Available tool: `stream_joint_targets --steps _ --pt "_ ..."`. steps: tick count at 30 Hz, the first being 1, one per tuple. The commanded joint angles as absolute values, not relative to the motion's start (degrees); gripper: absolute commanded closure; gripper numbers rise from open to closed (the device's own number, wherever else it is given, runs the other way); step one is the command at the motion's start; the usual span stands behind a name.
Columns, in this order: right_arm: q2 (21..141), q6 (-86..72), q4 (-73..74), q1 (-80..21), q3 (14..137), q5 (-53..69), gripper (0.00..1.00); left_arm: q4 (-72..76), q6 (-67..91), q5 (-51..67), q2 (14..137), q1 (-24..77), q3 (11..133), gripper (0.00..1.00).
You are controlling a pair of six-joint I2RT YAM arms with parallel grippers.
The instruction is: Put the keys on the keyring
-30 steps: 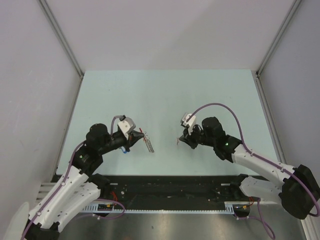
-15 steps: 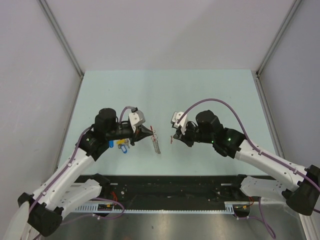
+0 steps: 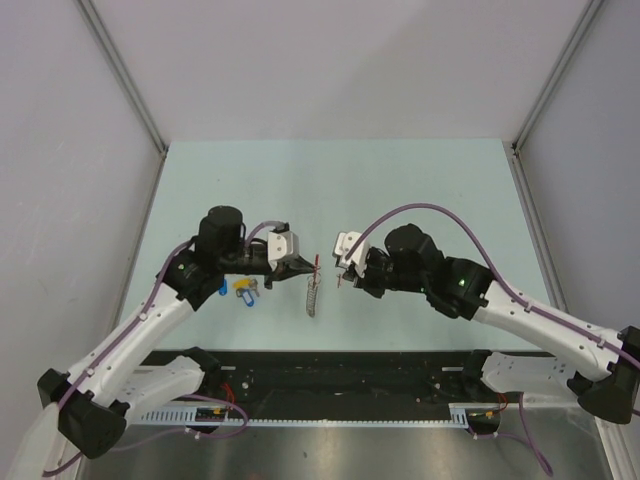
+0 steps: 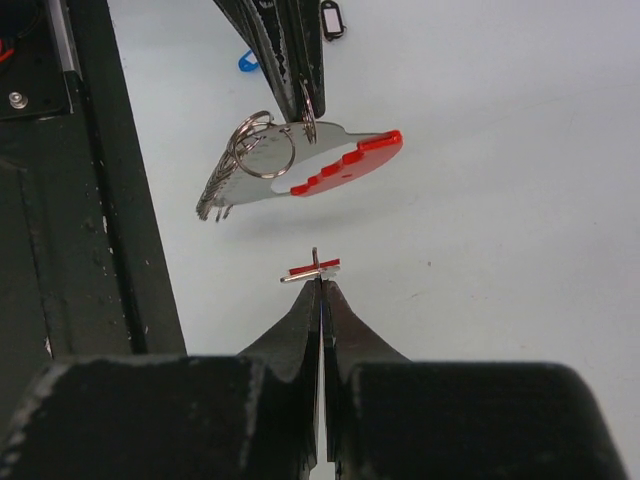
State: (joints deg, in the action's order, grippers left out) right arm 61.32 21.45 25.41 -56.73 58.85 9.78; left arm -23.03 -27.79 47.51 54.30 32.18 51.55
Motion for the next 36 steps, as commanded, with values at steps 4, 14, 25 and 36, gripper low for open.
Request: stream_joint_targets --steps 4,14,25,36 --pt "61.70 24.34 20.75 -59.59 61.61 4.57 1.00 -23.47 -36.12 54.14 54.23 32.61 53.09 1.00" --pt "63.99 27.16 17.23 -60.91 61.61 5.88 1.00 -22.94 -37.35 51.77 50.63 32.61 49.57 1.00" --pt "63.02 27.16 17.58 -61.43 62.14 5.80 1.00 -20.30 -36.21 53.26 49.13 32.61 47.20 1.00" --pt "63.02 26.98 16.70 -63.46 62.05 5.98 1.00 -18.90 -35.33 53.00 48.78 32.61 46.14 1.00"
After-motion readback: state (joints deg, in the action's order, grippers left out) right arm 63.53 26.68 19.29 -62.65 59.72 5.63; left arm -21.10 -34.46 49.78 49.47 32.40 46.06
